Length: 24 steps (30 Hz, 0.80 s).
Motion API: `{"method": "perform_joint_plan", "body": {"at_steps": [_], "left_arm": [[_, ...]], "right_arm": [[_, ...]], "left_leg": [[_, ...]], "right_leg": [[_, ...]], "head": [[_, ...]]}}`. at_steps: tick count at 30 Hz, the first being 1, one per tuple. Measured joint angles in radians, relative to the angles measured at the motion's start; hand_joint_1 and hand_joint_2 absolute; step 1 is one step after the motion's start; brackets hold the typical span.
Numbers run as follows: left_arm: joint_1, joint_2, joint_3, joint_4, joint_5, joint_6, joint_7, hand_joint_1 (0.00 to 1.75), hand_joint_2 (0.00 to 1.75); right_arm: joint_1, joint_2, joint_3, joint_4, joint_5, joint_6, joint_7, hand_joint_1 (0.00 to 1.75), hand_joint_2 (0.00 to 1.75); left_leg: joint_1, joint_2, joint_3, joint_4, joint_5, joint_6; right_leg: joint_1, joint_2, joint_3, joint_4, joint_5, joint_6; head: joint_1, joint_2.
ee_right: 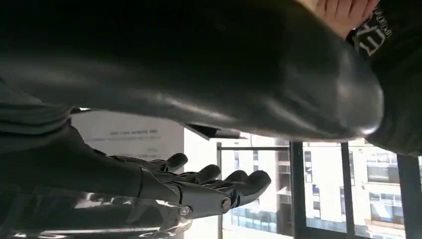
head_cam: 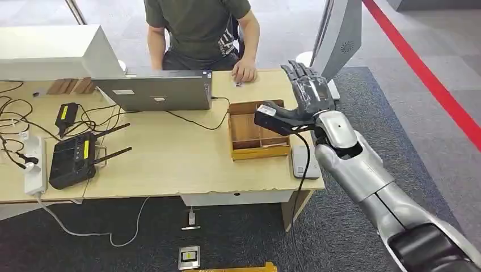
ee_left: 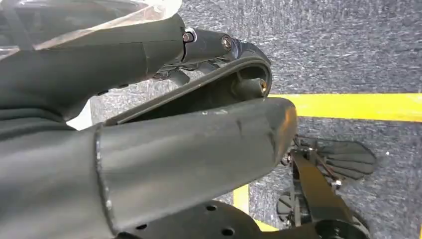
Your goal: Pass the card to the sensor for recognition and then transmit it.
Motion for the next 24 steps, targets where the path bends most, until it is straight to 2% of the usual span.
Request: {"method": "perform_joint_plan", "body": {"at_steps": [4, 8, 9, 16, 24], "left_arm": [[0.000, 0.000, 0.000, 0.000, 0.008, 0.004, 0.002, 0.00, 0.00], [-0.001, 0.000, 0.000, 0.000, 0.016, 0.005, -0.009, 0.00, 0.00], [0.000, 0.000, 0.000, 0.000, 0.016, 0.006, -0.015, 0.00, 0.00], [-0.001, 0.000, 0.000, 0.000, 0.016, 0.007, -0.038, 0.00, 0.00], [-0.003, 0.000, 0.002, 0.000, 0.017, 0.006, -0.047, 0.00, 0.00]], "right_arm": [[0.091, -0.053, -0.036, -0.122, -0.077, -0.032, 0.011, 0.00, 0.00], [0.166, -0.082, -0.047, -0.207, -0.104, -0.075, 0.010, 0.00, 0.00], [0.182, -0.086, -0.047, -0.220, -0.106, -0.080, 0.009, 0.00, 1.75], [0.240, -0.089, -0.032, -0.246, -0.089, -0.107, -0.011, 0.00, 1.75], [0.240, -0.034, 0.012, -0.146, -0.023, -0.167, -0.039, 0.00, 1.75]], "left_leg": [[0.000, 0.000, 0.000, 0.000, 0.000, 0.000], [0.000, 0.000, 0.000, 0.000, 0.000, 0.000], [0.000, 0.000, 0.000, 0.000, 0.000, 0.000], [0.000, 0.000, 0.000, 0.000, 0.000, 0.000], [0.000, 0.000, -0.001, 0.000, 0.000, 0.000]], "right_leg": [[0.000, 0.000, 0.000, 0.000, 0.000, 0.000], [0.000, 0.000, 0.000, 0.000, 0.000, 0.000], [0.000, 0.000, 0.000, 0.000, 0.000, 0.000], [0.000, 0.000, 0.000, 0.000, 0.000, 0.000], [0.000, 0.000, 0.000, 0.001, 0.000, 0.000]], "head": [[0.000, 0.000], [0.000, 0.000], [0.000, 0.000], [0.000, 0.000], [0.000, 0.000]]}}
